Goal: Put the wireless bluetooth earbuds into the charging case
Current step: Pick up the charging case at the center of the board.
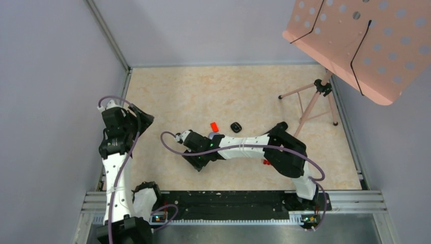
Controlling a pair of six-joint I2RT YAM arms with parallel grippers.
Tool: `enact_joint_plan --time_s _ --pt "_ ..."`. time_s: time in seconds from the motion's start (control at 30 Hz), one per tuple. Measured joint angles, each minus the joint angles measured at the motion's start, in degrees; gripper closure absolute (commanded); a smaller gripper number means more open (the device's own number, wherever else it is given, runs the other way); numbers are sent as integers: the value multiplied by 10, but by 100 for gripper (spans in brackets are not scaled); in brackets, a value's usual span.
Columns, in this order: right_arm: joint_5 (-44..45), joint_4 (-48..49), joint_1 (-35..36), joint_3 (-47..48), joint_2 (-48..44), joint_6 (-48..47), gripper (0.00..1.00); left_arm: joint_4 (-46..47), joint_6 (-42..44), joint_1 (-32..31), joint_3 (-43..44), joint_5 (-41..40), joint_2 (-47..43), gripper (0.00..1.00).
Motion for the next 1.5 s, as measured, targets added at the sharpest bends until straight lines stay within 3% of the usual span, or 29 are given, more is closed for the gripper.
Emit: enact_joint_plan --time_s 0.4,0.53,0.63,0.77,0.87,0.97,1.1,1.5 --pt "-3 37 -5 -63 -40 -89 85 73 15 0 -29 66 14 33" --pt "-79 -3 -42 -90 -86 -135 85 154 53 -1 -63 134 17 33" --pt "-159 -41 -113 -82 -143 -177 85 211 124 -6 -74 215 18 31" --pt "-260 -83 -218 -21 -213 -250 84 268 266 -31 -69 351 14 26" --pt "-323 -116 -268 41 -259 -323 86 255 428 -101 -27 424 18 25" --pt "-364 -139 -269 66 -305 -395 87 196 601 -188 66 466 50 26" --pt "-394 -155 -270 68 -332 -459 87 150 810 -267 173 489 114 28" --pt "-405 -225 -293 125 -268 -571 87 3 1293 -356 182 489 194 43"
